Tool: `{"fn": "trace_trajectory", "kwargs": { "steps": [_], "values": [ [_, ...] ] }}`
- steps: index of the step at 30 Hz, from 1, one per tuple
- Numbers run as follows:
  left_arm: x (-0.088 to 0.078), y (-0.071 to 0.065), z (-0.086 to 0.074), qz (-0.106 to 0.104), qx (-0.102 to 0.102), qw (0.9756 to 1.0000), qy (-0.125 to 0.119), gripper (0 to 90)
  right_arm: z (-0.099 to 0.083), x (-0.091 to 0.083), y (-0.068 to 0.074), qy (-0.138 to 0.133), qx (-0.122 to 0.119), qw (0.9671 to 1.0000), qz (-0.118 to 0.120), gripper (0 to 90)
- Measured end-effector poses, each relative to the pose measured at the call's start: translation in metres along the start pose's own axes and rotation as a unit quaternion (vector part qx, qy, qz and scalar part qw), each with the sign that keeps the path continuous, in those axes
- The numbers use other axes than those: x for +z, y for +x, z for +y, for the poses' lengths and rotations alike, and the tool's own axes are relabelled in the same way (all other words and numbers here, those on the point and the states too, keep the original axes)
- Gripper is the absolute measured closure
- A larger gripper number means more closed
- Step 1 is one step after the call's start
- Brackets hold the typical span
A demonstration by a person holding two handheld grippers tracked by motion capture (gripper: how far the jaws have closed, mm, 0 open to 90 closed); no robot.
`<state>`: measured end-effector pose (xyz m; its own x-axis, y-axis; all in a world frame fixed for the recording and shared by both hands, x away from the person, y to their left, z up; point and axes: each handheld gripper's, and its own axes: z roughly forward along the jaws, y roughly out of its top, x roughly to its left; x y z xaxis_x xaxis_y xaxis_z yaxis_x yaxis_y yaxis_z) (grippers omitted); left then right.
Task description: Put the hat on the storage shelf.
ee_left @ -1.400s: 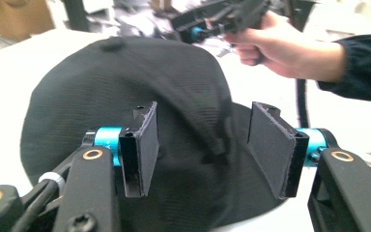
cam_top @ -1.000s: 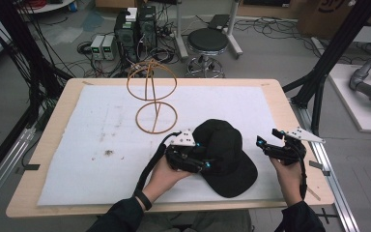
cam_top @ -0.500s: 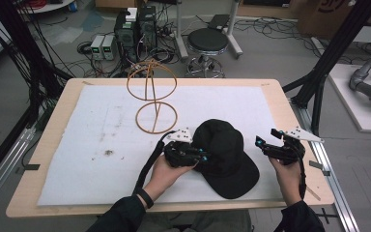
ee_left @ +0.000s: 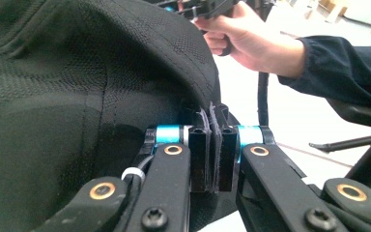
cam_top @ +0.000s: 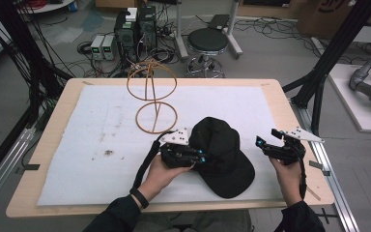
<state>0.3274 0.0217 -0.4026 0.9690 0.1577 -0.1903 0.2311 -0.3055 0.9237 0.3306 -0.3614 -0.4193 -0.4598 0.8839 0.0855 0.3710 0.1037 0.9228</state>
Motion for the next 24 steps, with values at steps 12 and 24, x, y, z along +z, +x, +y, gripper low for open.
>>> {"fn": "trace_trajectory", "kwargs": {
  "steps": [12,24],
  "values": [
    [-0.044,-0.008,0.027,0.005,0.044,0.9979,-0.048,87.7,0.001,0.001,0.002,-0.001,-0.004,1.0000,-0.003,23.4],
    [-0.090,-0.013,0.063,0.021,0.086,0.9925,-0.084,87.7,0.002,0.001,0.002,0.000,0.002,1.0000,-0.006,23.6]
  ]
}}
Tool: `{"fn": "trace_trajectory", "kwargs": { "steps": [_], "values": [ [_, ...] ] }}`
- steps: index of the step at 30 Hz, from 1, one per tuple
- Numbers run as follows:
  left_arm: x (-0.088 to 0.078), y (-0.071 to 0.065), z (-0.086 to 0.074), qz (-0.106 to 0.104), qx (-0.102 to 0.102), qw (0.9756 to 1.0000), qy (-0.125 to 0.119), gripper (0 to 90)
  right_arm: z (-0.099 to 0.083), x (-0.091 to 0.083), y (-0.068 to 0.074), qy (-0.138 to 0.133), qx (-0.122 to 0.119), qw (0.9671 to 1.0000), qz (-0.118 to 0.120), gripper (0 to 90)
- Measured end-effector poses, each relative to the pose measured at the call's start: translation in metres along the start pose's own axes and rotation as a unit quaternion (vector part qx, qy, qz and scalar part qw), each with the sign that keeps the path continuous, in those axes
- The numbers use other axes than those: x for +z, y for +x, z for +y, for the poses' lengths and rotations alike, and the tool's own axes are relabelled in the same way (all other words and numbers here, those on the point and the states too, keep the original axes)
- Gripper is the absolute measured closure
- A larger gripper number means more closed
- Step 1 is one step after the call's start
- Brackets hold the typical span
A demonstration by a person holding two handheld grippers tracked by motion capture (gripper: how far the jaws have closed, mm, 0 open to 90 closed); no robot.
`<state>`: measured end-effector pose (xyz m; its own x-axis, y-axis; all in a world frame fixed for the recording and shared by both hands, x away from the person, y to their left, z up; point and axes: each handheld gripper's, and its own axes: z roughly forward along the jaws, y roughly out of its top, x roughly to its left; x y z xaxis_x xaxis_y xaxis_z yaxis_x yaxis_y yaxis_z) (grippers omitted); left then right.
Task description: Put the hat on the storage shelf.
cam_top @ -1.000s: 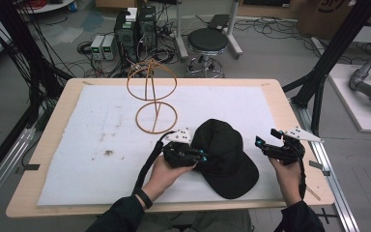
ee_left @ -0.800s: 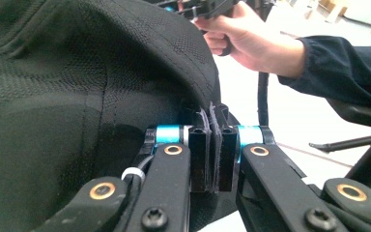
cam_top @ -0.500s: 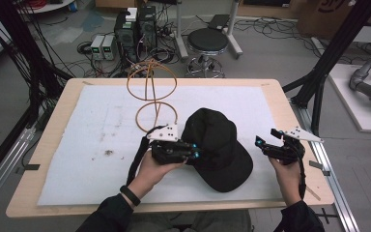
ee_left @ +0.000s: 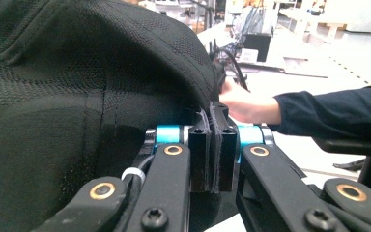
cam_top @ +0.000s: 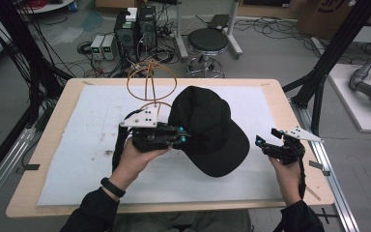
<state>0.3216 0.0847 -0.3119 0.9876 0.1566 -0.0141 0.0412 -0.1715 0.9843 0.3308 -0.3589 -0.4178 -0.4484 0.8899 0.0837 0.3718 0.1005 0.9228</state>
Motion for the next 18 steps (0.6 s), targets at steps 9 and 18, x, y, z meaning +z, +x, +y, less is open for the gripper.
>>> {"fn": "trace_trajectory", "kwargs": {
  "steps": [9,18],
  "values": [
    [-0.027,0.005,0.030,0.037,0.023,0.9985,-0.034,87.7,0.000,0.001,0.000,-0.002,-0.002,1.0000,0.000,23.7],
    [-0.057,0.020,0.044,0.092,0.037,0.9941,-0.045,87.7,0.000,0.001,0.000,-0.002,-0.003,1.0000,0.001,23.7]
  ]
}}
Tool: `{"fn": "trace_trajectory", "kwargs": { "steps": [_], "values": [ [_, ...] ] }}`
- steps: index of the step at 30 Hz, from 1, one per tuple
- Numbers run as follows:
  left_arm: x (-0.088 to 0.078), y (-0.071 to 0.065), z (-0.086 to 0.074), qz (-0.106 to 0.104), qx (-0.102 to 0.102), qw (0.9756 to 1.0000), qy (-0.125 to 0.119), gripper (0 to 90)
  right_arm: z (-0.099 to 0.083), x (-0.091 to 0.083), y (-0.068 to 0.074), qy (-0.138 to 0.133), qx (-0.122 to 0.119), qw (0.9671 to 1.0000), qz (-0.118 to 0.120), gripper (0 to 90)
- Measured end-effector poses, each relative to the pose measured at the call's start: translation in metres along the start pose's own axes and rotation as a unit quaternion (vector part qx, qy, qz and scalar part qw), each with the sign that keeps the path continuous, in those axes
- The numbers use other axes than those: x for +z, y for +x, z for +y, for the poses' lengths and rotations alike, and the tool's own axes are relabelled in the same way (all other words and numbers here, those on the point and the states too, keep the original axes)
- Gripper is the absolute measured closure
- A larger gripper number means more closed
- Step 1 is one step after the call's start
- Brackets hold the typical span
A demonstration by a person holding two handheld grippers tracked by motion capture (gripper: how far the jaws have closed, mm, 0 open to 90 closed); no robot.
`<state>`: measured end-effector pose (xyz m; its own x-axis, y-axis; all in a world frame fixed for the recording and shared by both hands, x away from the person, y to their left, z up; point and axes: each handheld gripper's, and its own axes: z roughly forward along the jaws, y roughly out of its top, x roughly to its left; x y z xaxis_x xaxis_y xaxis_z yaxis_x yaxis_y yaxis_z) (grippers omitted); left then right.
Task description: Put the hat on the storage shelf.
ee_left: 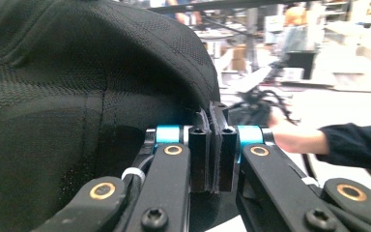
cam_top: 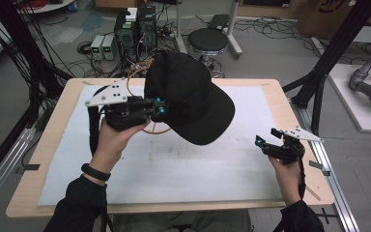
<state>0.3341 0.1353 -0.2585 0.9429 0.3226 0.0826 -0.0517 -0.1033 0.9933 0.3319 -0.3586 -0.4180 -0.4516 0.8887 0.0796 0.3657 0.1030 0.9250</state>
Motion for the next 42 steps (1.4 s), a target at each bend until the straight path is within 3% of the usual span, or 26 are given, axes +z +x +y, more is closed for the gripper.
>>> {"fn": "trace_trajectory", "kwargs": {
  "steps": [10,18,30,38,42],
  "values": [
    [-0.025,0.034,0.003,0.068,-0.019,0.9975,-0.010,87.7,0.000,0.001,0.000,0.002,0.000,1.0000,0.000,23.7],
    [-0.031,0.054,-0.003,0.101,-0.040,0.9940,-0.005,87.7,0.000,0.001,0.000,0.004,0.001,1.0000,0.001,23.7],
    [-0.018,0.073,-0.018,0.120,-0.064,0.9901,0.036,87.6,0.000,0.001,0.000,0.004,0.002,1.0000,0.003,23.7],
    [-0.015,0.081,-0.023,0.130,-0.075,0.9876,0.047,87.6,-0.001,0.001,-0.001,0.004,0.001,1.0000,0.002,23.8],
    [-0.016,0.084,-0.026,0.138,-0.086,0.9859,0.041,87.5,-0.001,0.001,-0.001,0.004,0.001,1.0000,0.002,23.8]
  ]
}}
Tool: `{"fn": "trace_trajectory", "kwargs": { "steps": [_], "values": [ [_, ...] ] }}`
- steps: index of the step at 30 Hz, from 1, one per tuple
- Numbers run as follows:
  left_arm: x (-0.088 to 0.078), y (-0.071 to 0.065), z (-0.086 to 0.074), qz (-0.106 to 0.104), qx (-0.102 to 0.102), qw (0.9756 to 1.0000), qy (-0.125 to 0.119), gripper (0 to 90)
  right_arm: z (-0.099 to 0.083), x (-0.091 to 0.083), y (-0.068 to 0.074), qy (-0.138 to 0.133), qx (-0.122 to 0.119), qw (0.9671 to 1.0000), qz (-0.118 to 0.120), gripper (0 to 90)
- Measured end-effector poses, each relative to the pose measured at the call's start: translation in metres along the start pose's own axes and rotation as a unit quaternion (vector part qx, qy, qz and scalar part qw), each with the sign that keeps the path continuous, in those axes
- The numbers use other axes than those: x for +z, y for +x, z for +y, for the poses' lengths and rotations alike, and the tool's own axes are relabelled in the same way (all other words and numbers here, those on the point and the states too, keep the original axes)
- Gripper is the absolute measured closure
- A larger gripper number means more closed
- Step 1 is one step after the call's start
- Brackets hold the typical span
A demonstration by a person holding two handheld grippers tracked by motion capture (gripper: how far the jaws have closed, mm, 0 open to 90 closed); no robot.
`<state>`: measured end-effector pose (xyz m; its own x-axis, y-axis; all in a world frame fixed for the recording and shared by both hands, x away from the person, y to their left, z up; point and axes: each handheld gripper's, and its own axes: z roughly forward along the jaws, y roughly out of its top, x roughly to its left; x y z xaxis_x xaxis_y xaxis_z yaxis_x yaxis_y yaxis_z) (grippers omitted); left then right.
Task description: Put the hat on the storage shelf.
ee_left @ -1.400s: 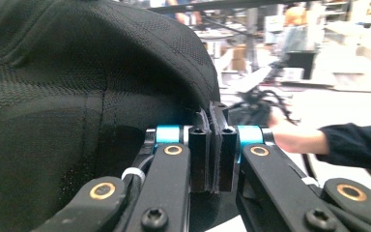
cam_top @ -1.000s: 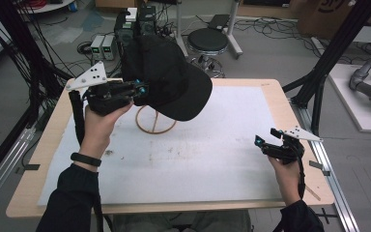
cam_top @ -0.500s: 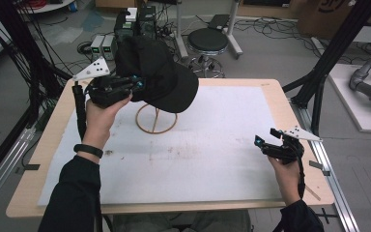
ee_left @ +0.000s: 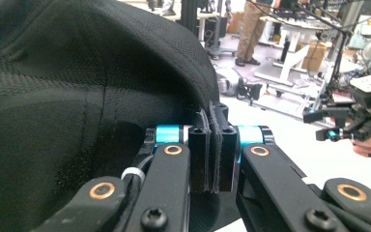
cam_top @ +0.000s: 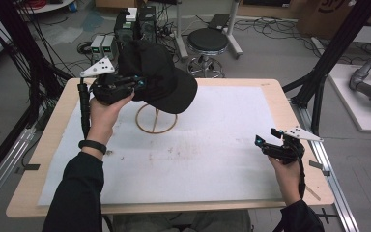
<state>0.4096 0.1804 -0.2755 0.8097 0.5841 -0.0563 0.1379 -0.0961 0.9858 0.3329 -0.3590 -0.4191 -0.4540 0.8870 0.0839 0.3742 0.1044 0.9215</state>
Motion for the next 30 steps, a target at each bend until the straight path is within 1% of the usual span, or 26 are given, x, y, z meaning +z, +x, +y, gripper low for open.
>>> {"fn": "trace_trajectory", "kwargs": {
  "steps": [3,5,7,8,9,11,12,14,16,18,21,23,24,26,27,30],
  "values": [
    [0.001,0.003,-0.001,-0.006,-0.011,0.9999,-0.003,87.5,0.000,0.000,0.000,0.000,0.000,1.0000,0.000,23.8],
    [0.001,0.003,-0.001,-0.009,-0.014,0.9999,-0.003,87.4,0.000,0.001,0.000,0.001,0.000,1.0000,0.001,23.8],
    [0.002,0.001,-0.001,-0.014,-0.012,0.9998,0.005,87.4,0.000,0.001,0.000,0.001,-0.002,1.0000,0.001,23.8],
    [0.003,0.000,-0.001,-0.017,-0.008,0.9998,0.012,87.4,0.000,0.000,0.000,0.001,-0.002,1.0000,0.001,23.8],
    [0.003,-0.001,-0.002,-0.015,-0.002,0.9997,0.018,87.4,0.000,0.000,0.000,0.001,0.000,1.0000,0.001,23.8],
    [0.005,-0.002,-0.002,-0.010,-0.001,0.9996,0.025,87.3,0.000,0.001,0.000,0.000,0.000,1.0000,0.001,23.8],
    [0.005,-0.002,-0.003,-0.006,-0.004,0.9997,0.025,87.3,0.000,0.001,0.000,0.001,0.000,1.0000,0.001,23.8],
    [0.006,-0.001,-0.006,-0.007,-0.011,0.9997,0.022,87.1,0.000,0.001,0.001,0.002,-0.001,1.0000,0.002,23.9],
    [0.006,0.000,-0.010,-0.006,-0.013,0.9997,0.021,86.8,0.000,0.000,0.001,0.000,-0.002,1.0000,0.002,23.9],
    [0.005,0.001,-0.013,0.001,-0.015,0.9996,0.024,86.0,0.000,0.000,0.001,0.001,-0.002,1.0000,0.002,23.9],
    [0.004,0.002,-0.019,0.006,-0.023,0.9995,0.019,84.7,0.000,0.001,0.000,0.002,-0.002,1.0000,0.002,23.9],
    [0.004,0.002,-0.022,0.010,-0.028,0.9994,0.017,81.2,0.000,0.001,0.000,0.001,-0.003,1.0000,0.002,23.9],
    [0.004,0.001,-0.023,0.011,-0.031,0.9994,0.010,79.1,0.000,0.001,0.000,0.001,-0.004,1.0000,0.002,23.9],
    [0.002,0.000,-0.024,0.019,-0.030,0.9994,0.000,76.1,0.000,0.001,0.000,0.003,-0.003,1.0000,0.003,23.9],
    [0.001,0.000,-0.024,0.025,-0.029,0.9993,-0.003,72.3,0.000,0.001,0.001,0.002,-0.002,1.0000,0.002,23.9],
    [-0.004,0.000,-0.028,0.028,-0.036,0.9989,-0.010,65.3,0.000,0.001,0.001,0.003,-0.002,1.0000,0.003,23.9]
  ]
}}
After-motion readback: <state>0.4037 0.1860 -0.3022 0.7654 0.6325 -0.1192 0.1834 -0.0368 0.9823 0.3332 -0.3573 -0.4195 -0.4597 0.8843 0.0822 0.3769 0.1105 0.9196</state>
